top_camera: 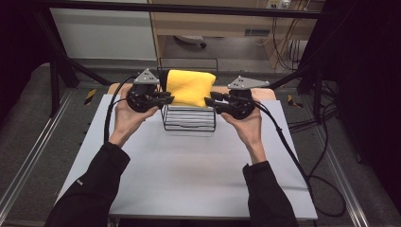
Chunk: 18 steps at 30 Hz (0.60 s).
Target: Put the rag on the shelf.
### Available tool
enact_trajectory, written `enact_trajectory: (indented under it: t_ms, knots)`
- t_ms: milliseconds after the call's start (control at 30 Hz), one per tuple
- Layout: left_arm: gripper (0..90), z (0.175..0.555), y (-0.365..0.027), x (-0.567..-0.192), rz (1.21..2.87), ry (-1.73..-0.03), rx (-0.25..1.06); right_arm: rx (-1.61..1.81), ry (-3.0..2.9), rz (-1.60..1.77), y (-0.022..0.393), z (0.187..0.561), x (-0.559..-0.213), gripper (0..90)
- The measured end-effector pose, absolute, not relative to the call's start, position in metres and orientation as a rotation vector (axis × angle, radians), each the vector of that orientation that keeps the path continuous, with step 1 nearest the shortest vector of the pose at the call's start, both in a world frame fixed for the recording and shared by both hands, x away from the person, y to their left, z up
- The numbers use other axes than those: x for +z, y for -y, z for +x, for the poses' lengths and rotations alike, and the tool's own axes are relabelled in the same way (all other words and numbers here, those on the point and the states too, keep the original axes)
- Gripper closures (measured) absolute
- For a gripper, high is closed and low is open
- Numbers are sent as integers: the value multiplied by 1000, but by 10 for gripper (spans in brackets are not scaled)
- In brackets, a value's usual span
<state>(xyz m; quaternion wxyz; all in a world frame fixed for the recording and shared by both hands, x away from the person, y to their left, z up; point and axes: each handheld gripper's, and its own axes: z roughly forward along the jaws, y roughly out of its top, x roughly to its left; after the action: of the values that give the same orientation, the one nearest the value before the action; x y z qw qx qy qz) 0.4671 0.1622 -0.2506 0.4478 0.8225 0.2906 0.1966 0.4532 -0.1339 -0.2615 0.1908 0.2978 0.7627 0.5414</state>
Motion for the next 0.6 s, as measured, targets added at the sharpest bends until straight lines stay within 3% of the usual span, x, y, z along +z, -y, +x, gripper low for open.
enact_trajectory:
  t_ms: [367, 600]
  knots:
    - [426, 443, -189, -260, 2029, -764, 483, 1507, -2128, 893, 157, 430, -260, 261]
    - [253, 426, -206, -284, 2029, -787, 482, 1491, -2116, 917, 171, 422, -274, 115]
